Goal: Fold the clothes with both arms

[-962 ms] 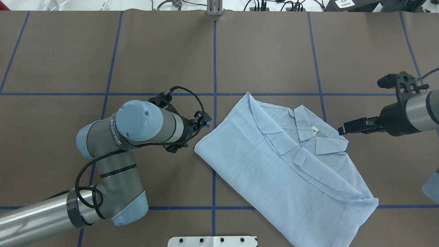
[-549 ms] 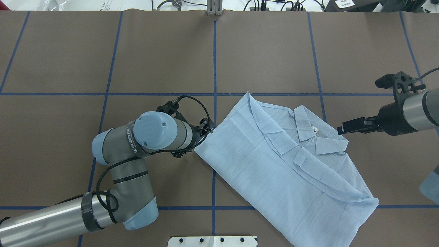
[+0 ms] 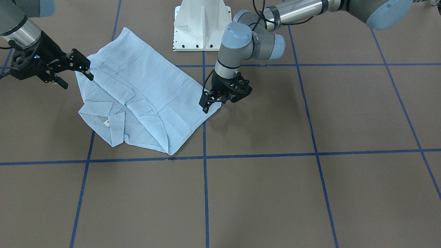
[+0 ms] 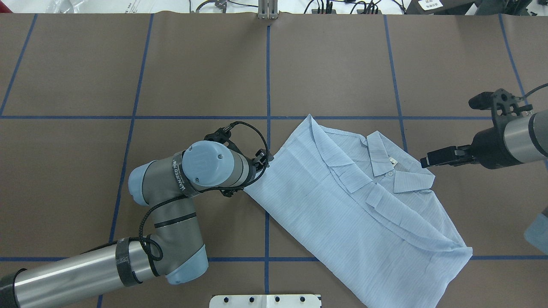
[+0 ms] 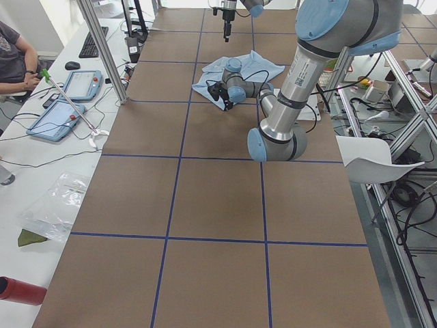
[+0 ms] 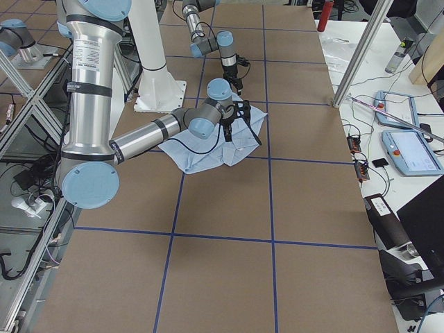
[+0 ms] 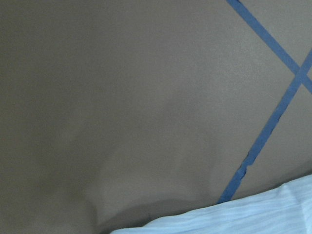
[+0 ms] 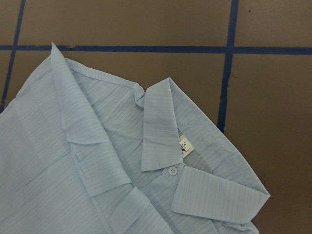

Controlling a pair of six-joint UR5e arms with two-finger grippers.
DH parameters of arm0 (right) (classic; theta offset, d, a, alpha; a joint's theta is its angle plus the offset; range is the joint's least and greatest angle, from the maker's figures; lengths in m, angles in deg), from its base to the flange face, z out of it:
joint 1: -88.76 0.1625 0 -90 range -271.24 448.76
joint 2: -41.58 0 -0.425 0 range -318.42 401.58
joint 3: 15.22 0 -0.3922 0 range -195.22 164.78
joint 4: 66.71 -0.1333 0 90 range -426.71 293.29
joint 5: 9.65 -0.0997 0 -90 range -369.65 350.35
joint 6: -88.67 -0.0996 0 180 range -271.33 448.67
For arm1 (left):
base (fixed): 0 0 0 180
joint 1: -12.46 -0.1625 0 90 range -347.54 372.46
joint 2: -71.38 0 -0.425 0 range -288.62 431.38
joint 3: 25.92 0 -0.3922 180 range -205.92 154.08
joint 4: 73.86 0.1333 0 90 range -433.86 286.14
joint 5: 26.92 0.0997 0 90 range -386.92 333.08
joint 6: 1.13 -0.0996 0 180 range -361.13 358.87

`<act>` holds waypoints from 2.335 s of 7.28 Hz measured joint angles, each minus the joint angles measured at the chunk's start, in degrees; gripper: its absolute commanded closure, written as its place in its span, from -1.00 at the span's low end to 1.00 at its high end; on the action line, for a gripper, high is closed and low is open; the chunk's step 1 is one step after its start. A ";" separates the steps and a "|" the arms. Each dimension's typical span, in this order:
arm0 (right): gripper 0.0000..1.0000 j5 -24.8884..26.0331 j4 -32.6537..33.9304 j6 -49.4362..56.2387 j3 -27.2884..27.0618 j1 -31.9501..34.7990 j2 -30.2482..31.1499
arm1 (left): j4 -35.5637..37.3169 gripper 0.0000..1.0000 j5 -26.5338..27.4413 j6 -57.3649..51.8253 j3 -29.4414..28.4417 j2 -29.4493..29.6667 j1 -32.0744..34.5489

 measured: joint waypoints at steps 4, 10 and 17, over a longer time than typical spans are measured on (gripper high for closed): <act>-1.00 -0.27 0.00 0.00 -0.03 0.04 0.08 | 4.49 -0.85 -0.32 -0.38 0.79 0.49 -0.04; -1.00 -0.29 0.00 0.00 0.07 0.09 0.35 | 4.21 -0.62 -1.21 -0.89 1.07 0.11 -0.30; -1.00 -0.28 0.00 0.00 0.07 0.18 0.69 | 4.15 1.00 -1.46 -0.52 2.79 -0.05 -0.73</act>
